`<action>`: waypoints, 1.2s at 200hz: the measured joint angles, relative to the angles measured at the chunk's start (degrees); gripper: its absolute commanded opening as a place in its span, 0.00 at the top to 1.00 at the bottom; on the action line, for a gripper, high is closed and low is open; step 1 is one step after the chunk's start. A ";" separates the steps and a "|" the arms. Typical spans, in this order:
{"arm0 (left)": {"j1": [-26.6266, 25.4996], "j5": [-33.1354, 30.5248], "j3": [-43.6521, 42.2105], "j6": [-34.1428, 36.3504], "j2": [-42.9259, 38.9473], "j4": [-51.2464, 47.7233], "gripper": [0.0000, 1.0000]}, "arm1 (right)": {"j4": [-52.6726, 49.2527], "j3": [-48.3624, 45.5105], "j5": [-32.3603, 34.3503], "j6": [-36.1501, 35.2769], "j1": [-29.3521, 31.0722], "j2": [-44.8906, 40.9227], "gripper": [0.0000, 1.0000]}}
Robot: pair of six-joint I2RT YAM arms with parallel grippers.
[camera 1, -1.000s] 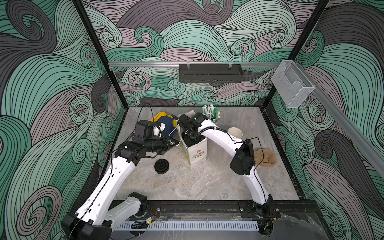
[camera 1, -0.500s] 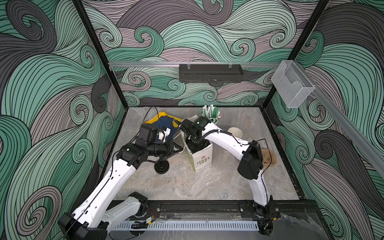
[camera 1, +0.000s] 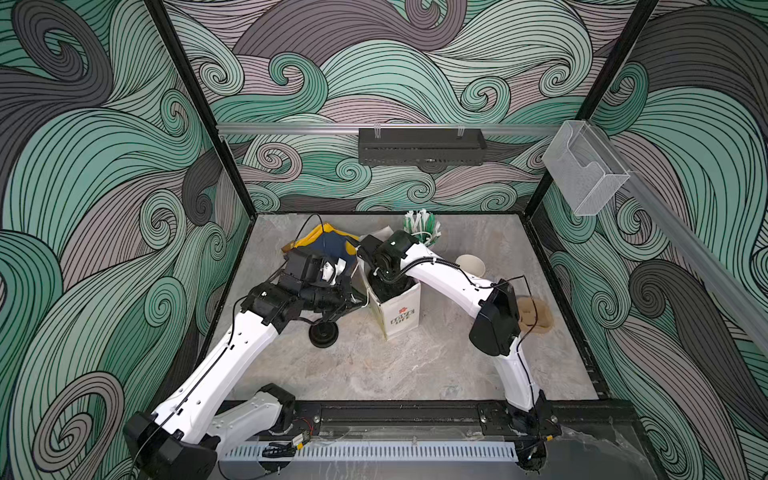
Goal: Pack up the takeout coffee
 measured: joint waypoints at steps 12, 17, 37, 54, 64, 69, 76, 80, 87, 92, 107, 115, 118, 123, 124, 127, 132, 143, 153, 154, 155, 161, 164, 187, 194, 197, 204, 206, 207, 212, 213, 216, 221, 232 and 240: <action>0.00 -0.09 0.22 0.39 0.02 -0.44 0.81 | 0.13 0.44 0.07 0.00 -0.04 0.28 0.40; 0.00 -0.13 0.46 0.59 0.02 -0.83 0.77 | 0.31 0.55 0.07 0.00 -0.11 0.37 0.39; 0.00 -1.88 2.19 1.64 0.02 -2.12 0.67 | 0.66 0.70 0.02 0.00 -0.39 0.42 0.36; -0.02 -4.70 3.17 2.10 -0.37 -1.92 0.57 | 0.96 0.70 0.02 0.00 -0.55 0.42 0.36; -0.02 -6.91 3.08 1.86 -1.05 -1.44 0.52 | 1.07 0.70 0.02 0.00 -0.57 0.42 0.36; 0.00 -8.02 2.99 1.79 -1.51 -1.09 0.50 | 1.09 0.70 0.02 0.00 -0.57 0.42 0.36; 0.00 -9.44 2.97 1.57 -2.05 -0.63 0.47 | 1.09 0.70 0.02 0.00 -0.59 0.42 0.37; 0.00 -10.05 2.97 1.51 -2.38 -0.28 0.47 | 1.09 0.70 0.02 0.02 -0.59 0.42 0.36; 0.00 -11.37 2.97 1.27 -2.84 0.57 0.46 | 1.09 0.70 0.02 0.02 -0.59 0.42 0.37; 0.00 -12.24 2.97 1.11 -3.08 1.16 0.45 | 1.09 0.70 0.02 0.02 -0.59 0.42 0.37; 0.00 -13.64 2.97 0.94 -2.97 2.97 0.43 | 1.09 0.70 0.00 0.02 -0.59 0.42 0.37; 0.00 -14.03 2.95 0.85 -2.54 4.17 0.42 | 1.09 0.70 0.00 0.02 -0.59 0.42 0.37; 0.00 -14.12 2.95 0.74 -2.43 4.61 0.42 | 1.09 0.70 0.00 0.02 -0.59 0.42 0.37; 0.00 -14.25 2.89 0.68 -1.95 5.40 0.42 | 1.09 0.70 0.00 0.02 -0.59 0.42 0.37; 0.00 -14.25 2.89 0.66 -1.90 5.51 0.42 | 1.09 0.70 0.00 0.02 -0.59 0.42 0.37; 0.00 -14.29 2.89 0.57 -1.64 5.92 0.42 | 1.09 0.70 0.02 0.02 -0.59 0.42 0.37; 0.00 -14.53 2.89 0.46 -1.03 6.60 0.42 | 1.09 0.70 0.02 0.02 -0.59 0.42 0.38; 0.00 -15.17 2.89 0.33 0.33 7.32 0.43 | 1.11 0.70 0.00 0.04 -0.59 0.42 0.38; 0.00 -15.87 2.91 0.17 1.68 7.58 0.44 | 1.11 0.70 0.02 0.04 -0.59 0.42 0.38; 0.00 -15.93 2.89 0.13 1.77 7.58 0.44 | 1.09 0.70 0.00 0.04 -0.59 0.42 0.38; 0.00 -15.98 2.89 0.07 1.88 7.58 0.45 | 1.09 0.70 0.02 0.04 -0.59 0.42 0.38; 0.00 -16.41 2.91 -0.15 2.67 7.58 0.46 | 1.09 0.70 0.00 0.04 -0.59 0.42 0.38; 0.00 -16.63 2.89 -0.20 3.02 7.58 0.46 | 1.11 0.70 0.02 0.04 -0.59 0.42 0.38; 0.00 -17.51 2.86 -1.20 5.03 8.31 0.51 | 1.09 0.70 0.00 0.07 -0.59 0.42 0.38; 0.00 -17.68 2.86 -1.53 5.40 8.74 0.53 | 1.09 0.70 0.00 0.07 -0.59 0.42 0.38; 0.00 -17.68 2.89 -1.55 5.57 8.94 0.53 | 1.09 0.72 0.00 0.07 -0.59 0.42 0.38; 0.00 -17.84 2.86 -1.70 6.01 9.46 0.55 | 1.09 0.72 0.00 0.07 -0.59 0.42 0.38; 0.00 -17.84 2.89 -1.77 6.10 9.53 0.56 | 1.09 0.72 0.00 0.07 -0.59 0.42 0.38; 0.00 -17.86 2.86 -1.86 6.16 9.64 0.56 | 1.09 0.72 0.00 0.07 -0.59 0.42 0.38; 0.00 -17.86 2.86 -1.88 6.47 9.84 0.58 | 1.09 0.72 0.00 0.07 -0.59 0.42 0.38; 0.00 -17.86 2.89 -1.95 6.54 9.94 0.58 | 1.09 0.72 0.00 0.07 -0.59 0.42 0.38; 0.00 -17.86 2.89 -2.01 6.78 10.05 0.59 | 1.09 0.72 0.00 0.07 -0.59 0.42 0.38; 0.00 -17.84 2.89 -2.12 7.15 10.29 0.60 | 1.09 0.76 0.00 0.07 -0.59 0.42 0.38; 0.00 -17.64 2.89 -2.16 7.96 10.58 0.64 | 1.03 0.96 0.00 0.07 -0.59 0.48 0.38; 0.00 -17.35 2.89 -2.36 8.52 10.78 0.68 | 1.14 1.09 0.02 0.17 -0.63 0.61 0.38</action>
